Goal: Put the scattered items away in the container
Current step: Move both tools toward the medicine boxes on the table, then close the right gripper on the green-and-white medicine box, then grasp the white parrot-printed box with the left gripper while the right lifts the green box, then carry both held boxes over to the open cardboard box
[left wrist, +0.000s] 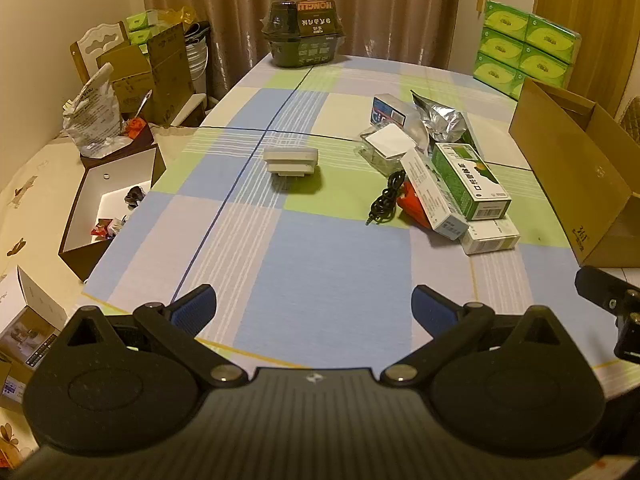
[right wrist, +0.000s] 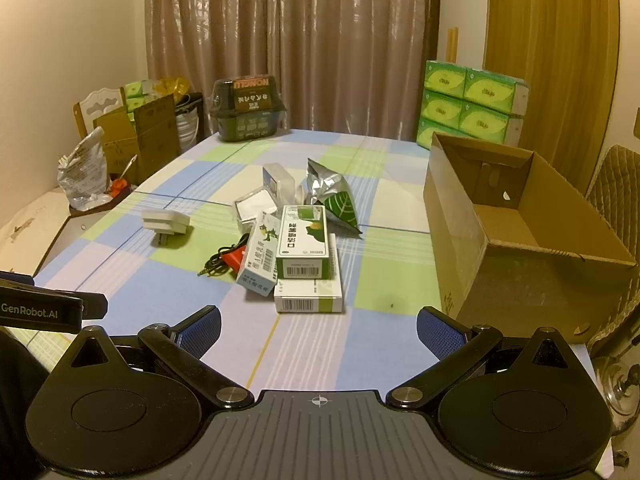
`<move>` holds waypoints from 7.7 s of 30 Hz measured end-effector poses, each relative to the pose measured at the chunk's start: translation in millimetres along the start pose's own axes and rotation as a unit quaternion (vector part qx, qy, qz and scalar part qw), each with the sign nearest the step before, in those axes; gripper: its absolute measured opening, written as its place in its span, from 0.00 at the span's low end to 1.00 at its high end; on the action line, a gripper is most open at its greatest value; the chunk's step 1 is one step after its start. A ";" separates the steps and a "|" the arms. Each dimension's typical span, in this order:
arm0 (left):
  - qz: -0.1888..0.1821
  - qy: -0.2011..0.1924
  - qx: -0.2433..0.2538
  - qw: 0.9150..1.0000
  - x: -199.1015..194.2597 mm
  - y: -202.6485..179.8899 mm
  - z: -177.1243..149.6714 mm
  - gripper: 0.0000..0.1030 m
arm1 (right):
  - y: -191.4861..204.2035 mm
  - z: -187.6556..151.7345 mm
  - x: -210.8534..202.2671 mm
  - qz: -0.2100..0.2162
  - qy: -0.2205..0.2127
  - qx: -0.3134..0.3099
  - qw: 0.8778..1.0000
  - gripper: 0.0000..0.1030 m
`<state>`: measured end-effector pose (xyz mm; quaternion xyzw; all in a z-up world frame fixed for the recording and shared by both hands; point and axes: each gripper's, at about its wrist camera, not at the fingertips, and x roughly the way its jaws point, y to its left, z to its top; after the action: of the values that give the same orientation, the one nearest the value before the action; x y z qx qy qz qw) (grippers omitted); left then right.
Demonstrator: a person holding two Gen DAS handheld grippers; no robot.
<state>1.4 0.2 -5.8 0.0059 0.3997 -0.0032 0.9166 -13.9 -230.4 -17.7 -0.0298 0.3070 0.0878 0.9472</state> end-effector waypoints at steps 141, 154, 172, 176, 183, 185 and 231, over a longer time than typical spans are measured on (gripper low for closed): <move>-0.156 -0.016 0.159 0.975 150.9 -89.7 66.0 0.97 | -59.4 33.9 164.5 0.013 0.059 0.009 0.998 0.51; -0.071 -0.021 0.201 0.977 153.1 -80.2 60.0 0.93 | -54.1 30.4 164.5 0.012 0.057 -0.003 0.998 0.51; -0.049 -0.034 0.345 0.937 170.2 -122.0 47.3 0.53 | -60.1 31.5 176.3 0.025 0.070 0.019 0.997 0.59; -0.051 -0.039 0.347 0.936 166.9 -116.9 44.2 0.40 | -62.9 32.3 177.9 0.026 0.071 0.040 0.996 0.59; -0.072 -0.028 0.311 0.947 157.6 -97.6 44.2 0.38 | -77.5 30.1 175.2 0.008 0.072 0.077 0.994 0.70; -0.078 -0.023 0.295 0.952 156.9 -93.4 46.8 0.38 | -77.9 29.1 174.1 0.003 0.073 0.072 0.995 0.70; -0.124 0.045 0.228 0.965 162.1 -106.3 51.2 0.43 | -64.6 23.5 169.9 -0.032 0.096 -0.007 0.995 0.43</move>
<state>148.1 -106.9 -90.6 0.1653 0.4264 -0.2073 0.8648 146.8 -266.2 -98.2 -0.0544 0.3949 0.0563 0.9154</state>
